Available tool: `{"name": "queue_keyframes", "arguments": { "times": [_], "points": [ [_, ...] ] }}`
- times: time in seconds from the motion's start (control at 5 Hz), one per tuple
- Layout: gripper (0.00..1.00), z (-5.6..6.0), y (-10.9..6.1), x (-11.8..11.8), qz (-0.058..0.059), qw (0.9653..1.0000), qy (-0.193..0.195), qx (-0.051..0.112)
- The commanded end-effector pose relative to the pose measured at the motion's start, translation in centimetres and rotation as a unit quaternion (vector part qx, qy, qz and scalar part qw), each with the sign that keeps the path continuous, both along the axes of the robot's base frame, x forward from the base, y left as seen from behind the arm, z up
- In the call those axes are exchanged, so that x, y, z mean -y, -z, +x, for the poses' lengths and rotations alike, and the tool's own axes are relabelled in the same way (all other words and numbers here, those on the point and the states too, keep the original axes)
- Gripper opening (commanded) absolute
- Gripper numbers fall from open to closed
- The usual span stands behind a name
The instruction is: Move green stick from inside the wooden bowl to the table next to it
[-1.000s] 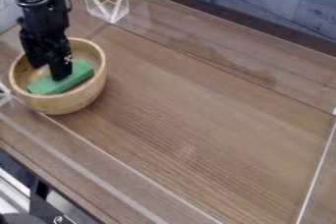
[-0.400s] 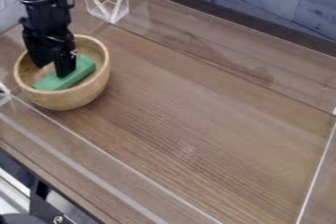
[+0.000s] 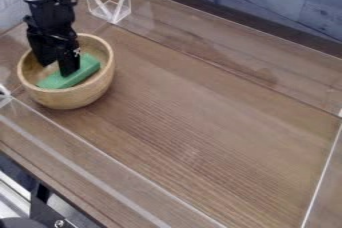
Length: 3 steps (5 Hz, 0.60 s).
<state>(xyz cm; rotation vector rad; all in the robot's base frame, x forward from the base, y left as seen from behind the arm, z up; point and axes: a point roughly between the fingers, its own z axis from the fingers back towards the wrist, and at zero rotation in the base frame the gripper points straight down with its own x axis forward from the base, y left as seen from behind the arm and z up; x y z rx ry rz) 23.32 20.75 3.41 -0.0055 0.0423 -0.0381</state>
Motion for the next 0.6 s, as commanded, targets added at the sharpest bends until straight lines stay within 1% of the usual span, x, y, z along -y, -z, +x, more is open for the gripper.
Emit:
{"name": "queue_keyframes", "arguments": {
  "times": [0.0, 0.2, 0.4],
  "points": [
    [0.0, -1.05, 2.6, -0.62, -0.002, 0.9994, -0.036, -0.002],
    [0.0, -1.42, 2.99, -0.65, -0.005, 0.9996, -0.027, -0.001],
    [0.0, -1.7, 2.29, -0.71, -0.017, 0.9995, -0.025, 0.005]
  ]
}}
